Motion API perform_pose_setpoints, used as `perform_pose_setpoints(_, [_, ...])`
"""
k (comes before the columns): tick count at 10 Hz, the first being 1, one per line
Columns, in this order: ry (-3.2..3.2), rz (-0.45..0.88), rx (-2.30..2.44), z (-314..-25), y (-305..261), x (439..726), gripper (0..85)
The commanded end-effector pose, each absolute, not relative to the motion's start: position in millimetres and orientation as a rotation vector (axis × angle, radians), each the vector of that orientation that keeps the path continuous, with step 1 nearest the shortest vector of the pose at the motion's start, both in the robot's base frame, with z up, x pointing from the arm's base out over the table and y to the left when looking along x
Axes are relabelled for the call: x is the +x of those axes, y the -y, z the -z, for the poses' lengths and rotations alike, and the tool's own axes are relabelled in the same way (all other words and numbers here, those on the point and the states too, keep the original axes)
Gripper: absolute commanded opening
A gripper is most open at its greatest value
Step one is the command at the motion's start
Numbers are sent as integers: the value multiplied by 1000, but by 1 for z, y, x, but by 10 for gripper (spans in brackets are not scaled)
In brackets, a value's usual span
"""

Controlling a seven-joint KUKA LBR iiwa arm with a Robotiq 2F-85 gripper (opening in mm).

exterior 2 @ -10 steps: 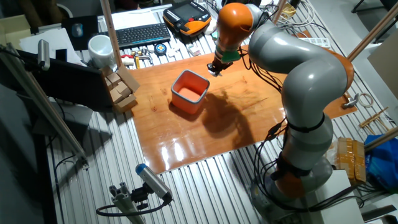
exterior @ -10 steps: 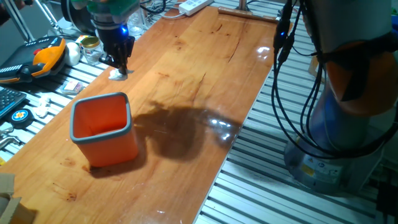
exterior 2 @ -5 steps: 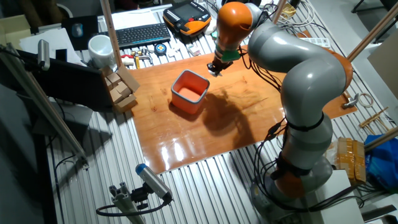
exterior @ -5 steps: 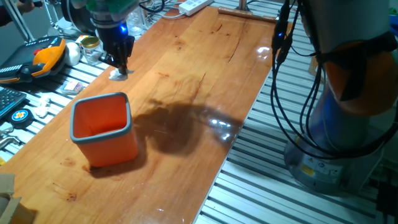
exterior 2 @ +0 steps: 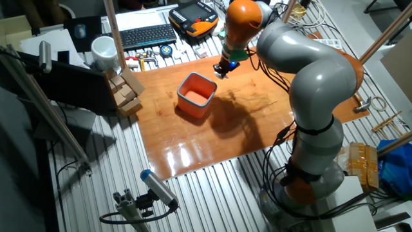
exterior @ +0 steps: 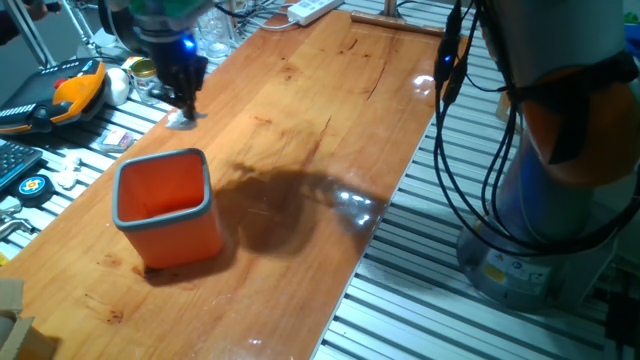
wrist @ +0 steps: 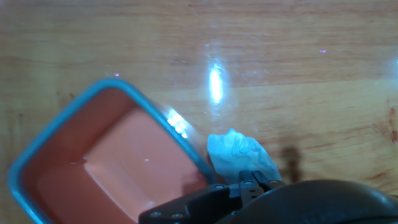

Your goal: Put the garbage in the trash can

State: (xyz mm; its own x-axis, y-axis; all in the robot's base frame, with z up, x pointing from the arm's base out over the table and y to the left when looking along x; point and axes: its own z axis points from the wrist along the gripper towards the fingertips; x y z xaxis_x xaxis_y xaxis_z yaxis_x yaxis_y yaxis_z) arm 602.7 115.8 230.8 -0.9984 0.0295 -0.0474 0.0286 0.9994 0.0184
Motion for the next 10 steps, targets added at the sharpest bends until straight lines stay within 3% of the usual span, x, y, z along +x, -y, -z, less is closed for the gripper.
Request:
perform_pose_setpoints(1, [-3096, -28, 54, -237, -130, 605, 0])
perform_pose_setpoints(10, [-3061, -8, 124, -215, -186, 591, 0])
